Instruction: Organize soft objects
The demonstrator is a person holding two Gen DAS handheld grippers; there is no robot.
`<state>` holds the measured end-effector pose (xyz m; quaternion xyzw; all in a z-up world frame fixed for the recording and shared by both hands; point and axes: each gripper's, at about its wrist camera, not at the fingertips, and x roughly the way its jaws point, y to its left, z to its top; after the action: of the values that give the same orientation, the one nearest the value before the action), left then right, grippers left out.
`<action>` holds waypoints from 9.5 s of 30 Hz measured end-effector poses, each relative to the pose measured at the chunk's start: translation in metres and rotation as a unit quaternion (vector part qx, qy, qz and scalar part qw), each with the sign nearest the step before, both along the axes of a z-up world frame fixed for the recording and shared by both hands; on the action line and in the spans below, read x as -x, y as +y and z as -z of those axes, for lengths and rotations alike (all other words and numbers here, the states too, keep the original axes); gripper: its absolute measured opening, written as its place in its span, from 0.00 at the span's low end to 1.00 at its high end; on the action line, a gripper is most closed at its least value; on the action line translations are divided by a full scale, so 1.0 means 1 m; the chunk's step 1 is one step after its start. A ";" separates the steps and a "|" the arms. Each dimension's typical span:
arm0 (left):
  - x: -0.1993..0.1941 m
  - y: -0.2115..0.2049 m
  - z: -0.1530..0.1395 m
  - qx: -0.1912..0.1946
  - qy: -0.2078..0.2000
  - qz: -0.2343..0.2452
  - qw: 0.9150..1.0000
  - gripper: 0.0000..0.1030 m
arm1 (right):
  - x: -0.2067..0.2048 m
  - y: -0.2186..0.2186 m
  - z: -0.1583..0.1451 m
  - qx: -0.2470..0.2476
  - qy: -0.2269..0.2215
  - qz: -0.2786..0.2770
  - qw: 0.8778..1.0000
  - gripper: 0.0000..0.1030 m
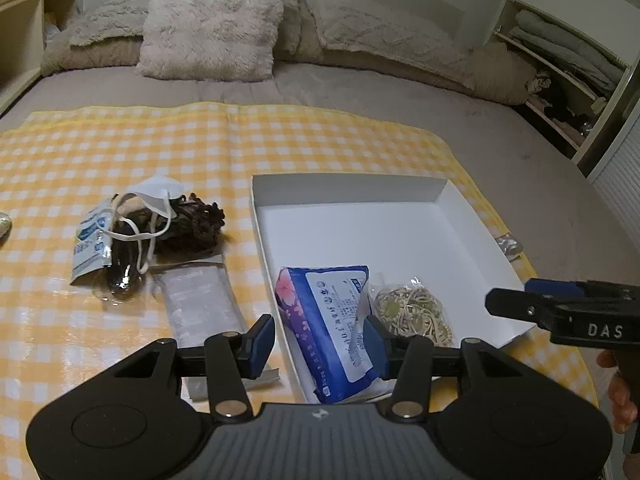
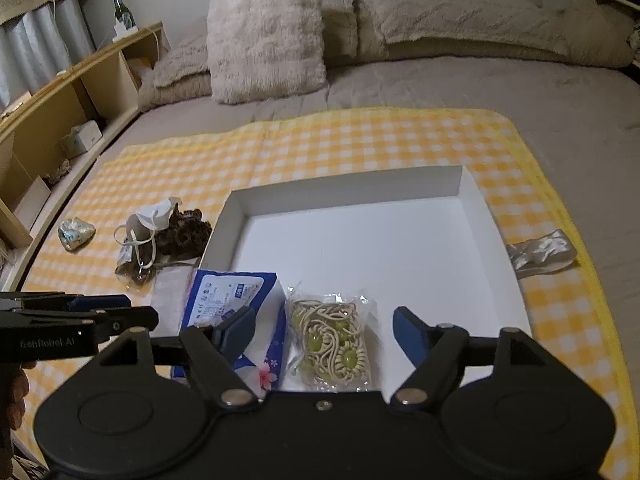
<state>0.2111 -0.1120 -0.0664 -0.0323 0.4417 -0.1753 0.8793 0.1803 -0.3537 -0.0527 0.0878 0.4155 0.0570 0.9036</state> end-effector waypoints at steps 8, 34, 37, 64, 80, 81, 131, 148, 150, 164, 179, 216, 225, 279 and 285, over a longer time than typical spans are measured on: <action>0.015 0.010 -0.012 -0.012 -0.036 -0.017 0.999 0.91 | 0.022 0.005 -0.008 0.028 -0.038 -0.007 0.999 0.87; 0.037 0.054 -0.042 -0.046 -0.141 -0.077 0.986 1.00 | 0.035 0.029 -0.039 0.055 -0.163 0.009 0.985 1.00; 0.038 0.062 -0.045 -0.043 -0.158 -0.090 0.982 1.00 | 0.031 0.037 -0.043 0.060 -0.191 0.009 0.980 1.00; -0.007 0.177 -0.048 -0.049 -0.174 -0.204 0.962 1.00 | -0.053 0.179 -0.030 0.068 -0.163 -0.092 0.980 1.00; -0.059 0.221 0.014 -0.046 -0.050 -0.200 0.977 1.00 | -0.107 0.224 0.048 0.089 0.019 -0.207 0.974 0.72; -0.064 0.218 0.016 -0.044 -0.047 -0.199 0.978 1.00 | -0.110 0.227 0.052 0.093 0.028 -0.213 0.972 0.65; -0.128 0.225 0.071 -0.032 0.043 -0.166 0.985 0.96 | -0.089 0.288 0.082 0.172 0.031 -0.452 0.875 0.08; -0.137 0.218 0.071 -0.118 -0.003 -0.108 0.987 0.96 | -0.096 0.265 0.067 0.086 0.088 -0.428 0.896 0.70; -0.143 0.208 0.075 -0.120 0.001 -0.094 0.988 0.96 | -0.096 0.265 0.073 0.080 0.102 -0.432 0.892 0.77; -0.162 0.184 0.097 -0.174 0.037 -0.073 0.981 0.73 | -0.087 0.278 0.105 0.076 0.163 -0.436 0.882 0.86; -0.144 0.186 0.078 -0.170 0.033 -0.091 0.981 0.45 | -0.086 0.271 0.085 0.095 0.125 -0.416 0.896 0.51; -0.027 0.162 -0.070 -0.059 -0.158 -0.150 0.974 0.45 | -0.052 0.198 -0.049 0.061 -0.151 -0.202 0.966 0.52; -0.014 0.141 -0.089 -0.051 -0.198 -0.137 0.969 0.45 | -0.041 0.168 -0.069 0.047 -0.197 -0.162 0.966 0.52; -0.058 -0.151 0.083 0.254 0.105 0.049 0.960 0.45 | -0.001 -0.112 0.003 0.084 -0.062 0.061 0.993 0.52; -0.061 -0.146 0.105 0.219 0.108 0.014 0.970 0.45 | -0.012 -0.103 0.019 0.054 -0.029 0.031 0.998 0.52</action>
<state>0.2725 -0.2575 -0.1714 -0.2366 0.4851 -0.2760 0.7953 0.1919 -0.4564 -0.0722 0.0496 0.3892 0.0092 0.9198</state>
